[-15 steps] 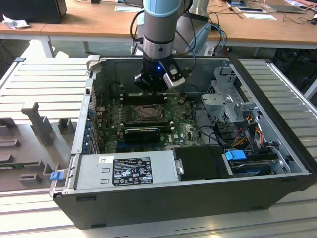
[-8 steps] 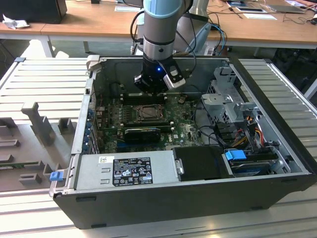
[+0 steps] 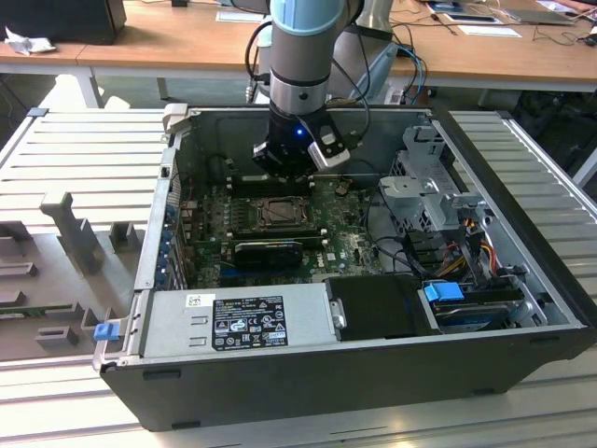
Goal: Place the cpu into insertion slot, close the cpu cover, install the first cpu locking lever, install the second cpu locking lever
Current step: 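Install the second cpu locking lever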
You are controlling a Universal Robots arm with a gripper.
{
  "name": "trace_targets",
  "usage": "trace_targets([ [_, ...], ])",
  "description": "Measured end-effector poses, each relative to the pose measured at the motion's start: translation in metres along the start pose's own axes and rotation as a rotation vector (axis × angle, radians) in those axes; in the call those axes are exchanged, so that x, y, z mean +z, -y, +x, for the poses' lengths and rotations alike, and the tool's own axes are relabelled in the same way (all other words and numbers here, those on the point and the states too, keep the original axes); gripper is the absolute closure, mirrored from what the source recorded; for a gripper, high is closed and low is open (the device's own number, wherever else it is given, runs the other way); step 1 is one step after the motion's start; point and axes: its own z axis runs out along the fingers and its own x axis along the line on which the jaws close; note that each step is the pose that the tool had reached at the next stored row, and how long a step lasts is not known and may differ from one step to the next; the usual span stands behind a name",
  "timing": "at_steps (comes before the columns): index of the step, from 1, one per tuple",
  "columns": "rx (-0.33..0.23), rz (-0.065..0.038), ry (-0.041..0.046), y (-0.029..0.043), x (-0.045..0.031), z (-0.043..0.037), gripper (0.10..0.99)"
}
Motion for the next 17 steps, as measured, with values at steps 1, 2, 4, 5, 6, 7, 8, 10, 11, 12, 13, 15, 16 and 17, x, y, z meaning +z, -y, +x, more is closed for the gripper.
trace_targets([
  [1,0.000,0.000,0.0000,0.0001,0.0000,0.0000,0.980],
  [2,0.000,0.000,-0.0002,0.0002,-0.0004,0.0001,0.980],
  [4,0.000,0.000,0.0000,-0.0001,-0.0024,0.0000,0.980],
  [5,0.000,0.000,0.0000,-0.0003,-0.0038,0.0000,0.980],
  [6,0.000,0.000,0.0000,-0.0005,-0.0057,0.0000,0.980],
  [7,0.000,0.000,-0.0001,-0.0008,-0.0081,-0.0001,0.980],
  [8,0.000,0.000,-0.0001,-0.0010,-0.0101,-0.0001,0.980],
  [10,0.000,0.000,-0.0001,-0.0015,-0.0144,-0.0001,0.980],
  [11,0.000,0.000,0.0001,-0.0014,-0.0142,-0.0001,0.980],
  [12,0.000,0.000,-0.0001,-0.0008,-0.0144,-0.0002,0.980],
  [13,0.000,0.000,-0.0001,-0.0002,-0.0145,-0.0001,0.980],
  [15,0.000,0.001,-0.0001,0.0016,-0.0147,-0.0001,0.980],
  [16,0.000,0.001,0.0000,0.0021,-0.0148,0.0000,0.980],
  [17,0.000,0.001,0.0000,0.0026,-0.0148,0.0000,0.980],
])
